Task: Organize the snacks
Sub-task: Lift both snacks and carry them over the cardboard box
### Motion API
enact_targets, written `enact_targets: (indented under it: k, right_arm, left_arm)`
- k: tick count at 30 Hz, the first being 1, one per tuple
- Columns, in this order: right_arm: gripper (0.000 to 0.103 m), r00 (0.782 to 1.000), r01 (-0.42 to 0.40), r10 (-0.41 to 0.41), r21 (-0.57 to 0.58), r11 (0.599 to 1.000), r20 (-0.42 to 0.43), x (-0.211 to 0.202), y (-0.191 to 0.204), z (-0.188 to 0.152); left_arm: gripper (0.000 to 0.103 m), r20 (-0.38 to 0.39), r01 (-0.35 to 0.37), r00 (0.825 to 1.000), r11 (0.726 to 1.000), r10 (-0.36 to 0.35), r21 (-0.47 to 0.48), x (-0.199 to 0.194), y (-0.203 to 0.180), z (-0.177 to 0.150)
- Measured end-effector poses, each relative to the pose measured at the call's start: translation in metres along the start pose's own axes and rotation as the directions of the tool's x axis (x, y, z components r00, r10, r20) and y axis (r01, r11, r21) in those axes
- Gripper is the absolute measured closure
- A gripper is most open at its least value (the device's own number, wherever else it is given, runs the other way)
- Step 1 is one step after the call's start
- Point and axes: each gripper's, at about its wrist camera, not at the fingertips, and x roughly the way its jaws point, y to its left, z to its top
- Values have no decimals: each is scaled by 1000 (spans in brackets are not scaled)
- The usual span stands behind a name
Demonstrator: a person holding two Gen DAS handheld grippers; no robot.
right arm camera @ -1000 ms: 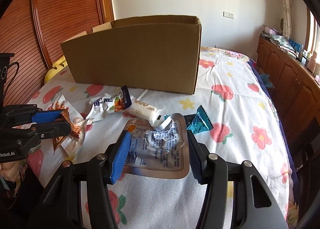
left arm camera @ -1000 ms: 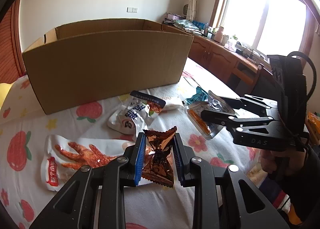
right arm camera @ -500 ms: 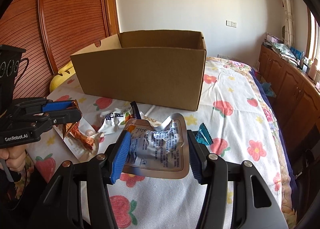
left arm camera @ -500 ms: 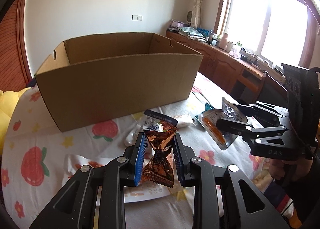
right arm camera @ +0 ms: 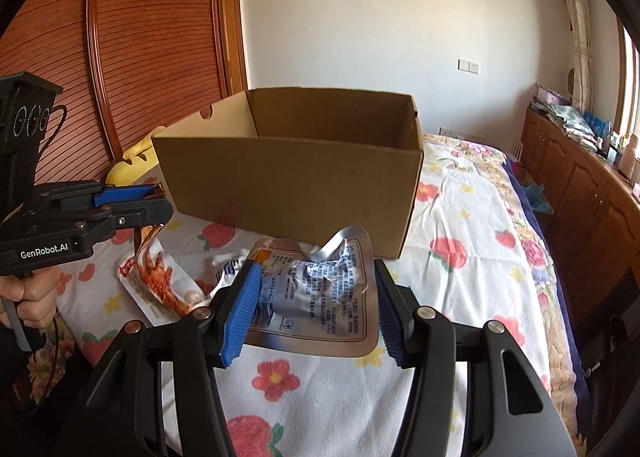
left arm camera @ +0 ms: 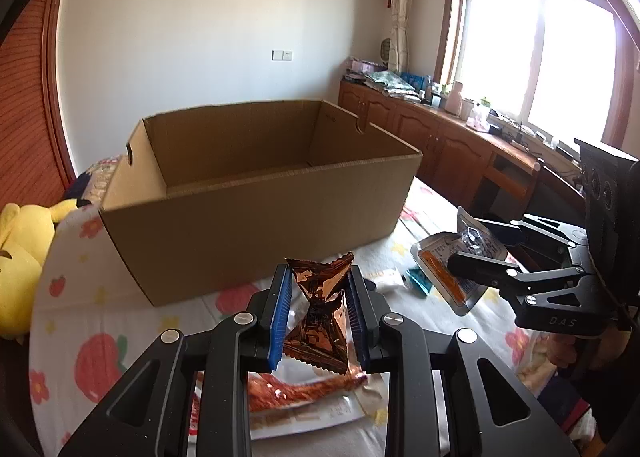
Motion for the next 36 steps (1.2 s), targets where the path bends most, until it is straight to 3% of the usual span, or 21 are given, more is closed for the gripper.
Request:
enact_targets:
  k: [13,27,36]
  right_arm:
    - [47,997,-7,12,-58,998,78,5,4,45]
    - [47,991,-30,45,-120,992,123,38,7,96]
    - [47,991,-59,71,-105,993,111,70,7,111]
  left_arm:
    - [75,60,-54,997,998,52,35,11,7,30]
    - [75,57,-117,992,991,114,61,28,20,49]
    - [75,38,-134,991,989,132,59,49,29,61]
